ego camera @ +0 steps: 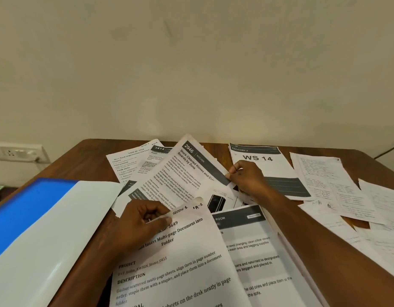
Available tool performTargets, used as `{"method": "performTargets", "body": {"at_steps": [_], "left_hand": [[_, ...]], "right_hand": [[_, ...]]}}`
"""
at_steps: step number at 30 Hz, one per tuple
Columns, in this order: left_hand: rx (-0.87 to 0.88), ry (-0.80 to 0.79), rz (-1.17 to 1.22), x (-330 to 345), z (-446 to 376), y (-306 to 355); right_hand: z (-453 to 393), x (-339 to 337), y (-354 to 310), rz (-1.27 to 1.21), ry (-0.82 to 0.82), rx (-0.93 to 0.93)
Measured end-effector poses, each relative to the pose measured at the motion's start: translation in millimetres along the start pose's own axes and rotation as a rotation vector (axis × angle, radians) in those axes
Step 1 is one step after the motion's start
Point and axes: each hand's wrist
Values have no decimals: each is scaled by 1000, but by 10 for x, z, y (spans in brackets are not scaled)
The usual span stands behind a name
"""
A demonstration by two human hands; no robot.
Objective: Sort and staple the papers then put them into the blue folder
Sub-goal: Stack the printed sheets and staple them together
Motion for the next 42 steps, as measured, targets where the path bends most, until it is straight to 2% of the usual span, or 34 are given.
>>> {"method": "performTargets", "body": {"at_steps": [9,20,24,27,29,31,33,37,42], "left_hand": [[-36,27,4,43,19,92],[-80,37,-41,33,67,112],[-96,47,-42,23,65,99],[-96,51,-41,47,65,115],[-98,55,-39,58,69,132],[-99,57,-50,50,75,143],[-104,62,-52,30,75,154],[-113,38,-27,40,69,194],[-129,34,-10,53,98,231]], "right_hand": [[48,-351,-312,-290,79,-196],[53,-519,-246,-322,95,-221],[145,-399,-199,-312,13,-180],[200,-223,-109,-215,-147,-79],[173,-125,-28,-122,-195,2],[130,-87,2,-68,-137,40],[87,-113,-19,-54,-36,1],[92,-272,-176,-269,70,-126],[127,-547,-369,-444,160,-160]]}}
Point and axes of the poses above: each hand's wrist, its own z-axis away from the middle knuckle, its own x-axis out of the palm, y = z × x, and after that the axes turned 13 degrees about -y, right-handed
